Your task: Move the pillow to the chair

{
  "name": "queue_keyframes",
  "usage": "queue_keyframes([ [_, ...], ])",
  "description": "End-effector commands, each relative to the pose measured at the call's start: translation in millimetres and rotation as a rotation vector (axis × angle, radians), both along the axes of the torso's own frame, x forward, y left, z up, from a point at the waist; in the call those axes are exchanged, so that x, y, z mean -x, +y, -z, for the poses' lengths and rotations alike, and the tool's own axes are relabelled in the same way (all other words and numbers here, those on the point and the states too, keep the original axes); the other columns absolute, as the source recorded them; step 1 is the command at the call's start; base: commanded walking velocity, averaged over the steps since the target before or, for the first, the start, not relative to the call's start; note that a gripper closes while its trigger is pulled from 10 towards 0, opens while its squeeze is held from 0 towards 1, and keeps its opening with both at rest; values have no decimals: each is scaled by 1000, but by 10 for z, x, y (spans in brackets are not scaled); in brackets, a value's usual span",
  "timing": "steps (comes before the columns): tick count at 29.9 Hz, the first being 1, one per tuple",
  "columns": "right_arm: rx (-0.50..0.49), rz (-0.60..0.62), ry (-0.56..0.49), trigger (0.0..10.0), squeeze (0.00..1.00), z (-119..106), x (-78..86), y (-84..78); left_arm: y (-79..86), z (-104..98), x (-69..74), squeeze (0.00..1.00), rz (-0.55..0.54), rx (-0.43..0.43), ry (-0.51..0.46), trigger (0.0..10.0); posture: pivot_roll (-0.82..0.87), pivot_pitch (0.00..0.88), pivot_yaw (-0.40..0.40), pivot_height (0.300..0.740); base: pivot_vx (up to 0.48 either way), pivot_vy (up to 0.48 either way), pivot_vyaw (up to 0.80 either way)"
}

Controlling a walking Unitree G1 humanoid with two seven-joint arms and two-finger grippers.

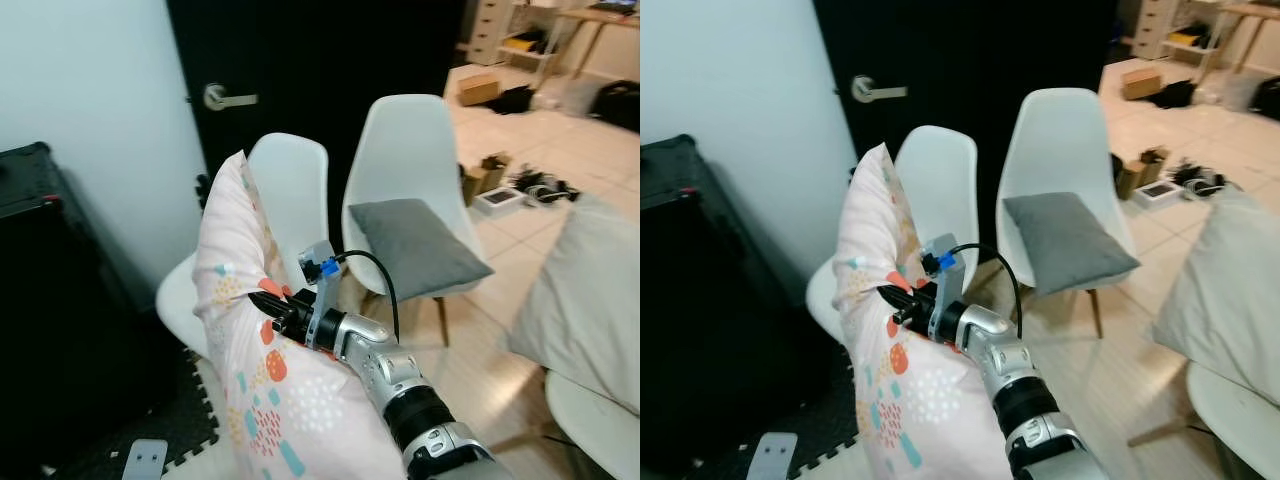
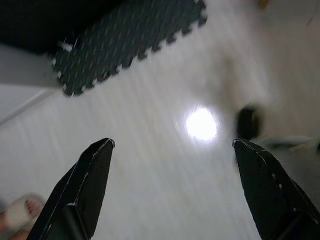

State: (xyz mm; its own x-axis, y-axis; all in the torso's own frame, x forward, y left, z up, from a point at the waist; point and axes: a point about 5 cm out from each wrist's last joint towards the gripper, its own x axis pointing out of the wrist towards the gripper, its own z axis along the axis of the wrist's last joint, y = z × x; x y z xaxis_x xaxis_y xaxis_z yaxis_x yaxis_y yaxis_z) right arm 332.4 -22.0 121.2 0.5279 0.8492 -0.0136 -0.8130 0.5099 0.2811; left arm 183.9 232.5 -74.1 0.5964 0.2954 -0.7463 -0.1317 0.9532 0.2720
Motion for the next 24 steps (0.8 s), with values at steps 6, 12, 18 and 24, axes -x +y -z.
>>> queue_keyframes([
  [6,-105,21,-62,10000,0,-215,-36,101,101,-279,-397,0,-40,-44,-188,10000,-102,33,-4,740,205,0,397],
  [12,-73,101,-53,10000,0,-209,-106,70,168,-583,-730,0,-57,-39,-376,10000,-98,34,-6,740,480,0,0],
  [18,-49,144,-27,10000,0,-186,-151,28,106,-797,-968,0,-17,-30,-485,10000,-97,34,-7,740,451,0,-400],
  [24,-52,154,-23,10000,0,-187,-161,12,44,-857,-1043,0,10,-28,-513,10000,-98,34,-7,740,368,0,-769],
])
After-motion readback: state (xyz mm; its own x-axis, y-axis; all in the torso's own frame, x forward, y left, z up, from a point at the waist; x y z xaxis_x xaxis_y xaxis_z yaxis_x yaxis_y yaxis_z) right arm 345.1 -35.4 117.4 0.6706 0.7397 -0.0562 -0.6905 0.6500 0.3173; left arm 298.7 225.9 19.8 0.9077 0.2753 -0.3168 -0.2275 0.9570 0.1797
